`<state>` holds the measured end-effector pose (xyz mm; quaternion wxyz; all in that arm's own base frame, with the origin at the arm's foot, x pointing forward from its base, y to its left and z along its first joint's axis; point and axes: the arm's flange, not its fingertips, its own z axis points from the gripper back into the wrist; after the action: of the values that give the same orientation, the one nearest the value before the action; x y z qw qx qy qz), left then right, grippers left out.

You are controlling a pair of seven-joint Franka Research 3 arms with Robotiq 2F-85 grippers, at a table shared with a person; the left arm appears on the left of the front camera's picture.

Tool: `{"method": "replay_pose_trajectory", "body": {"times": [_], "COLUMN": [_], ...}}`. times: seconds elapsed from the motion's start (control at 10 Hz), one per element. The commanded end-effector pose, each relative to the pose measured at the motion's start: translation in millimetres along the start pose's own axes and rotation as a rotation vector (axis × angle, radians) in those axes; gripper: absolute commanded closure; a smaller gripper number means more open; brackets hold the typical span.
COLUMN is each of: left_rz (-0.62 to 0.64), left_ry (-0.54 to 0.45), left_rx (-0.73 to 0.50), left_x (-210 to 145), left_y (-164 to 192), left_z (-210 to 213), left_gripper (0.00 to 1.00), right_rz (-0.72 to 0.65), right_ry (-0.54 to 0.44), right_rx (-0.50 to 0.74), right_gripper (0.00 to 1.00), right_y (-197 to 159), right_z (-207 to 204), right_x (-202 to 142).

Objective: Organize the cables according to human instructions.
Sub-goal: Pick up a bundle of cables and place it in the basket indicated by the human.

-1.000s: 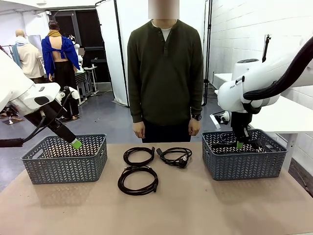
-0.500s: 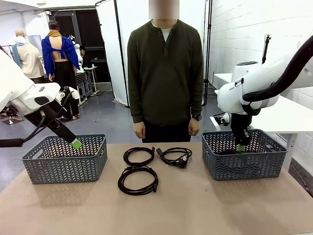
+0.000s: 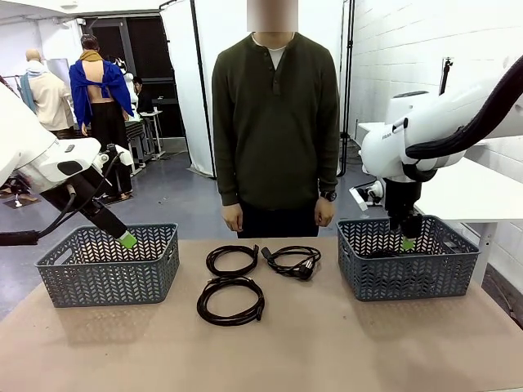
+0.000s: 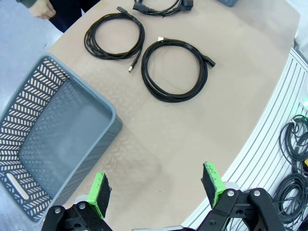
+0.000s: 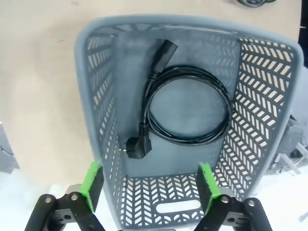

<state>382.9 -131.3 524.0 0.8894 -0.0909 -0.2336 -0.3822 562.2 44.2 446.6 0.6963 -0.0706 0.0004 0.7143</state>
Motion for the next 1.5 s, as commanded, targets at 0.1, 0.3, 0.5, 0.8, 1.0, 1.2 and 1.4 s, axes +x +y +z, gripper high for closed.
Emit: {"method": "replay_pose_trajectory", "body": {"times": [0.1, 0.3, 0.5, 0.8, 1.0, 1.2, 1.4], "left_rz": [-0.006, -0.006, -0.006, -0.006, -0.006, -0.006, -0.006], "left_ry": [-0.015, -0.015, -0.015, -0.015, -0.015, -0.015, -0.015], "left_rx": [-0.012, -0.012, -0.012, -0.012, -0.012, -0.012, -0.012], "left_x": [-2, -2, -2, -2, -2, -2, -2], "left_y": [2, 2, 2, 2, 2, 2, 2], "left_z": [0, 0, 0, 0, 0, 0, 0], "left_gripper": [0.0, 0.0, 0.0, 0.0, 0.0, 0.0, 0.0], "right_rz": [-0.027, -0.058, -0.022, -0.039, -0.176, -0.266, -0.32], "right_ry": [0.017, 0.022, 0.004, 0.004, -0.012, -0.03, -0.076], "right_rx": [0.009, 0.005, 0.0, -0.003, 0.036, 0.067, 0.053], "right_gripper": [0.0, 0.0, 0.0, 0.0, 0.0, 0.0, 0.0], "right_y": [-2, -2, -1, -3, 6, 26, 48], "right_z": [10, 15, 11, 14, 34, 52, 67], "right_x": [5, 3, 1, 0, 7, 19, 33]}}
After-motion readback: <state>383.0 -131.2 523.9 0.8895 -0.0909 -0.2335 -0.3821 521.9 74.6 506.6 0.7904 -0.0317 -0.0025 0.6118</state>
